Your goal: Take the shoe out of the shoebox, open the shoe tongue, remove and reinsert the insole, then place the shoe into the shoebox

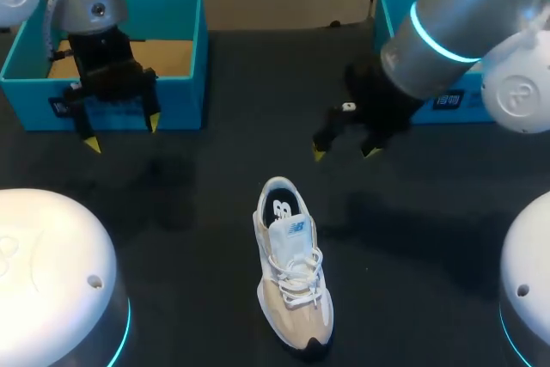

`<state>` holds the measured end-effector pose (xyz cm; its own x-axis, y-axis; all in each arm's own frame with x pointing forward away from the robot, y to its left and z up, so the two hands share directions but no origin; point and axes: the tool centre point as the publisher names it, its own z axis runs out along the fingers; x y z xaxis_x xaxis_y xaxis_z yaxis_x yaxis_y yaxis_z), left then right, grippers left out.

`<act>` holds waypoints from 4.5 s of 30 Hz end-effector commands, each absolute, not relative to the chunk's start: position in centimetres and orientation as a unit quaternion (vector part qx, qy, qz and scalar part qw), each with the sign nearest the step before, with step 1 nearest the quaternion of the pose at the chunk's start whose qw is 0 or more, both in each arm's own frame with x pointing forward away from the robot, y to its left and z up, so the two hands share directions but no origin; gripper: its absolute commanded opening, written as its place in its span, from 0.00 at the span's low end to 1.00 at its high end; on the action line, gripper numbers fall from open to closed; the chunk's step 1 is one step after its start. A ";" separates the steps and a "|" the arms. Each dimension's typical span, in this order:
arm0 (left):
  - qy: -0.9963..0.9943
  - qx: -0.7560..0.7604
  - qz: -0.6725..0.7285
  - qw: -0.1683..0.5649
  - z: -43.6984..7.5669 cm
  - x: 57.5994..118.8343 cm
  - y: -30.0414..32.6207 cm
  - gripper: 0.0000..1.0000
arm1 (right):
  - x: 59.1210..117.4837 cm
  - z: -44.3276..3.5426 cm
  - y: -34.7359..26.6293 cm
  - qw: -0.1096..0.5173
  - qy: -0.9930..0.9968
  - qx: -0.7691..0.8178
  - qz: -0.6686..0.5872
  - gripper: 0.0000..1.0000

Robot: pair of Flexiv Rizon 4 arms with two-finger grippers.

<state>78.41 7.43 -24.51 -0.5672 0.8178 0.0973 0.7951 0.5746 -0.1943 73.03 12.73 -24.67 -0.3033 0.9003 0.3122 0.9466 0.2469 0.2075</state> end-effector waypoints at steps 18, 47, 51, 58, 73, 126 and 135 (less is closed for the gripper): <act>-0.891 -0.442 0.065 0.081 -24.4 81.0 10.9 1.00 | 71.9 -24.5 15.7 -0.021 -0.790 -0.602 -0.112 1.00; -0.878 -0.468 0.078 0.069 -23.3 82.1 14.5 1.00 | 69.4 -25.3 21.2 -0.073 -0.788 -0.605 -0.088 0.58; -0.877 -0.470 0.080 0.069 -23.3 82.0 14.6 1.00 | 69.1 -25.8 22.0 -0.076 -0.789 -0.604 -0.086 0.43; -0.876 -0.470 0.080 0.069 -23.4 81.9 14.8 1.00 | 69.0 -26.2 23.3 -0.089 -0.787 -0.606 -0.075 0.34; -0.876 -0.470 0.080 0.069 -23.4 81.9 14.8 1.00 | 68.3 -28.0 24.7 -0.116 -0.757 -0.639 -0.071 0.00; -0.876 -0.470 0.080 0.069 -23.4 81.9 14.8 1.00 | 69.2 -33.1 23.4 -0.166 -0.736 -0.652 -0.074 0.00; -0.876 -0.470 0.080 0.069 -23.4 81.9 14.8 1.00 | 70.4 -34.4 23.7 -0.151 -0.738 -0.653 -0.085 0.00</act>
<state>82.00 14.80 -23.41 -0.5483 0.8350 0.0467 0.8119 0.5449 -0.2093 70.54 23.23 -33.11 -0.1521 0.9797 -0.1309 0.9330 0.1860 0.3081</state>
